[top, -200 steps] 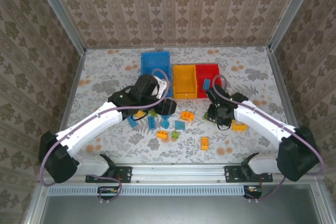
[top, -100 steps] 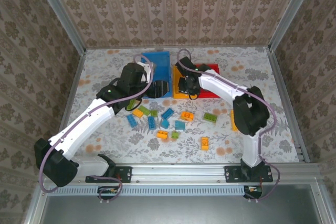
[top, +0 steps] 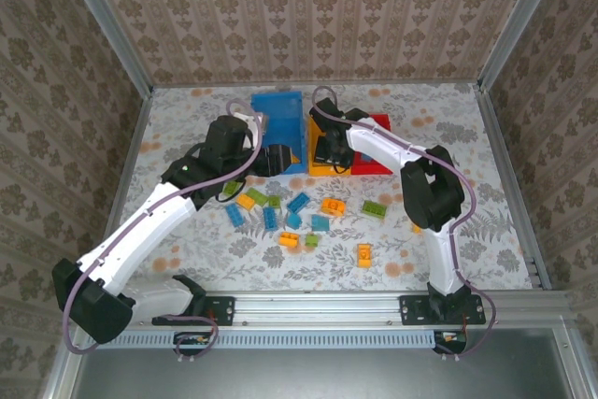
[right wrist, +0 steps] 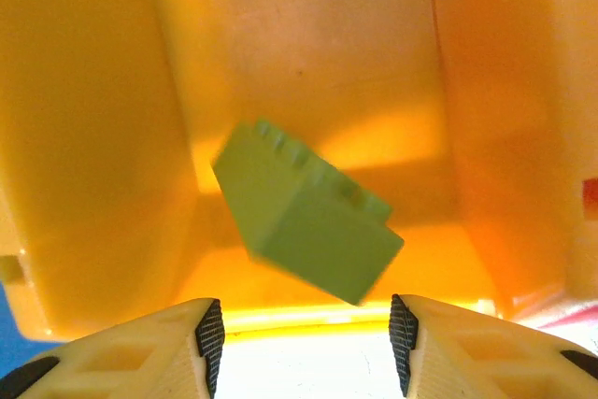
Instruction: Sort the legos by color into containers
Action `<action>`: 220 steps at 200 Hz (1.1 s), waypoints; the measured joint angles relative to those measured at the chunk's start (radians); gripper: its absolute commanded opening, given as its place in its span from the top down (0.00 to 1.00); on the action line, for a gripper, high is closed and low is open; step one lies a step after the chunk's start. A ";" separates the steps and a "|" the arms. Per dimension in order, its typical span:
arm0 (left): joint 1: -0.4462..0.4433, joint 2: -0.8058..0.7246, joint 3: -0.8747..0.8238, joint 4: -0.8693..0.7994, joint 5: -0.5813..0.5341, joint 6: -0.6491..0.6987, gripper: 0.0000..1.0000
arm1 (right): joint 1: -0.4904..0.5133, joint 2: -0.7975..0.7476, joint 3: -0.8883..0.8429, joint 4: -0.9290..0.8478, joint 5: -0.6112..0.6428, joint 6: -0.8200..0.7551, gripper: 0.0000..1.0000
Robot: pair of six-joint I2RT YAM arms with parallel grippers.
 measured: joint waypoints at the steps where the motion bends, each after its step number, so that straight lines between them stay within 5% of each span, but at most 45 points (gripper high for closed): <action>1: 0.000 0.000 0.000 0.000 0.000 0.000 0.34 | 0.000 -0.001 0.000 -0.001 0.000 0.000 0.46; 52: 0.002 0.013 -0.011 -0.004 0.015 0.001 0.35 | 0.000 -0.186 -0.071 0.004 0.033 -0.012 0.49; 115: -0.031 0.162 -0.010 -0.024 0.137 0.049 0.39 | -0.026 -0.574 -0.394 0.042 0.104 -0.042 0.49; 181: -0.280 0.485 0.169 -0.146 0.135 0.291 0.31 | -0.083 -0.897 -0.743 0.024 0.039 -0.058 0.38; 220: -0.330 0.589 0.263 -0.195 0.056 0.544 0.24 | -0.117 -1.050 -0.842 0.022 -0.079 -0.068 0.32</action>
